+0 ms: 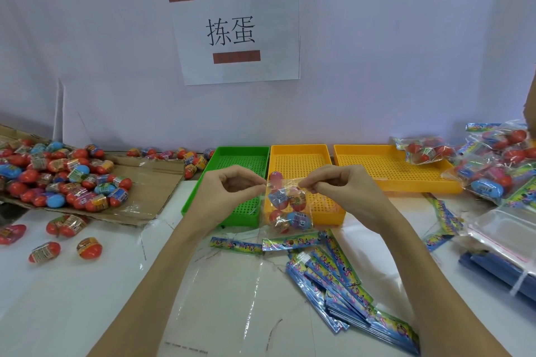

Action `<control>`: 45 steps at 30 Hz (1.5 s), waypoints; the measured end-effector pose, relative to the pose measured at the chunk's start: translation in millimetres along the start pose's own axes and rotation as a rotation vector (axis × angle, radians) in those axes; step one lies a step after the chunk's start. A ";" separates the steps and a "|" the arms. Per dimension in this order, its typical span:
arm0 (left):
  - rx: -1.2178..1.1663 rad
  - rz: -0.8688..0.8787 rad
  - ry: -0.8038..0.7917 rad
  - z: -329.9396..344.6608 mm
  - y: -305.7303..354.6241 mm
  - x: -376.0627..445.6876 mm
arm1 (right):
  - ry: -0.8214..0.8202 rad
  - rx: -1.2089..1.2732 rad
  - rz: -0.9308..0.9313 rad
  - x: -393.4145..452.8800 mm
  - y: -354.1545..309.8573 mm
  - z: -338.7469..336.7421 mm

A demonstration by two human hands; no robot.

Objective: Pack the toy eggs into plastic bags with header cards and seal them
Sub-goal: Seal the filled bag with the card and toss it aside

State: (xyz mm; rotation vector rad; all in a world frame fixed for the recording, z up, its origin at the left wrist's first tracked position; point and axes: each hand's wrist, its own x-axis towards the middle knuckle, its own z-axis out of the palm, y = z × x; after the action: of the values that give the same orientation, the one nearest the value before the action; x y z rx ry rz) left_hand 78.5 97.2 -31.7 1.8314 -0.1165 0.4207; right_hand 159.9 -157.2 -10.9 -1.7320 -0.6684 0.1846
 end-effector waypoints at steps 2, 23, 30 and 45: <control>0.013 -0.007 -0.055 0.0 -0.3 -0.5 | 0.002 -0.016 -0.013 0.5 0.0 3.3; -0.148 -0.087 0.230 1.2 6.5 3.4 | 0.050 0.194 0.065 3.4 3.2 44.7; -0.398 -0.116 0.334 -5.0 7.9 6.5 | 0.239 0.201 -0.009 7.9 6.1 33.9; -0.280 -0.056 0.216 18.7 11.9 1.9 | 0.262 0.203 0.059 5.0 -1.4 36.9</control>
State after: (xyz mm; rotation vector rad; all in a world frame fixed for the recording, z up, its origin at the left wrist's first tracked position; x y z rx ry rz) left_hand 81.0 76.2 -24.7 1.5015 0.0242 0.5321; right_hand 146.5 -123.3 -18.7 -1.5470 -0.3927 0.0614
